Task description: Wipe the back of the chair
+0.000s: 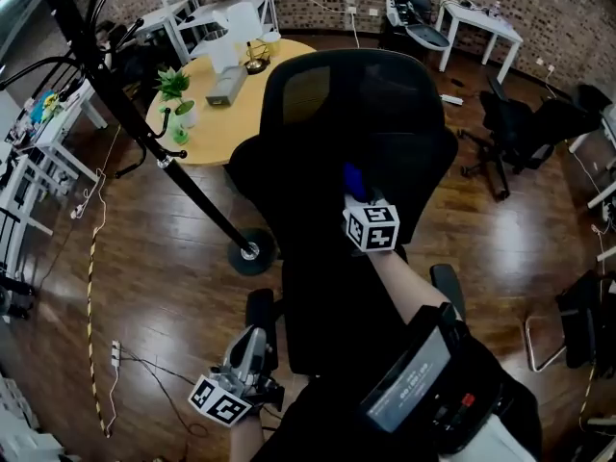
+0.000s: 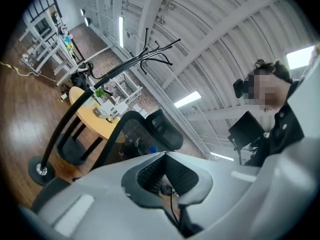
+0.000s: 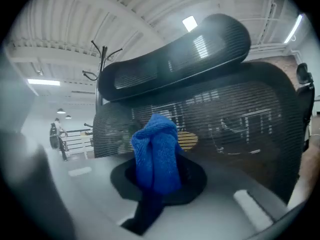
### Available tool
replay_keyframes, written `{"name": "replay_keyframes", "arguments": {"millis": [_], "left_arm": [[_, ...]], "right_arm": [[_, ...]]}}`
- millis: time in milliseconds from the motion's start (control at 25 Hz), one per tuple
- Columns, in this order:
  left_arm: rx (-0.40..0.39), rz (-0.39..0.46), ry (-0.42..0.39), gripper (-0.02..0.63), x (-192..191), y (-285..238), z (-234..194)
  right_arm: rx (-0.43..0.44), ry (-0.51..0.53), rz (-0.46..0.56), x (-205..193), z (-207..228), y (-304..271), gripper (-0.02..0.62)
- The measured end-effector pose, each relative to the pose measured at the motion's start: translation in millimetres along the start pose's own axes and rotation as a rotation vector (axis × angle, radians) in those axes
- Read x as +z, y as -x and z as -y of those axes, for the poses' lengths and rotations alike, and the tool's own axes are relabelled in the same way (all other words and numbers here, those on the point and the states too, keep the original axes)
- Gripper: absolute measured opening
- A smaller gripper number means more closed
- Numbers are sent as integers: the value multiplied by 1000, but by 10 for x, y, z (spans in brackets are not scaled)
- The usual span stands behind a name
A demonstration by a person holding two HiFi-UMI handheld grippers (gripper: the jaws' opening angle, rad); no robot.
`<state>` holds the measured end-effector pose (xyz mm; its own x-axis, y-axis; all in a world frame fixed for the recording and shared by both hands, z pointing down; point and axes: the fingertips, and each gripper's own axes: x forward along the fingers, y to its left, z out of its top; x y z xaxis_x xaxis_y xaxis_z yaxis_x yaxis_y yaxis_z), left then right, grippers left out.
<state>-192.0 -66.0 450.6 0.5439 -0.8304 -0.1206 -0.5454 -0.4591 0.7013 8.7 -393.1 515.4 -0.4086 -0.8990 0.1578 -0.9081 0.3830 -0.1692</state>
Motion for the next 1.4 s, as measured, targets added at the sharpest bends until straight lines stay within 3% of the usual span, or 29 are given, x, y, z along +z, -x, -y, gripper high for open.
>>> {"name": "replay_keyframes", "arguments": {"millis": [240, 440, 520, 600, 720, 840, 920, 1160, 1400], "left_arm": [[58, 38, -17, 6, 158, 283, -98], [107, 66, -40, 6, 230, 473, -98], [124, 76, -50, 6, 257, 523, -95], [136, 81, -57, 6, 278, 554, -95], [144, 76, -63, 6, 264, 534, -90], [131, 54, -64, 6, 206, 430, -50], [112, 26, -61, 6, 156, 330, -32], [-4, -75, -43, 6, -51, -146, 48], [-118, -174, -34, 6, -308, -614, 243]], "right_arm": [[243, 86, -87, -293, -1176, -412, 32], [510, 235, -294, -759, -2127, -578, 32], [618, 249, -296, -797, -2430, -539, 32], [669, 232, -258, -778, -2573, -501, 32], [585, 219, -229, -784, -2352, -573, 32], [470, 167, -220, -772, -1821, -601, 32], [438, 152, -205, -765, -1478, -521, 31], [295, 139, -196, -777, -550, -185, 32], [82, 79, -206, -759, 614, 277, 32]]}}
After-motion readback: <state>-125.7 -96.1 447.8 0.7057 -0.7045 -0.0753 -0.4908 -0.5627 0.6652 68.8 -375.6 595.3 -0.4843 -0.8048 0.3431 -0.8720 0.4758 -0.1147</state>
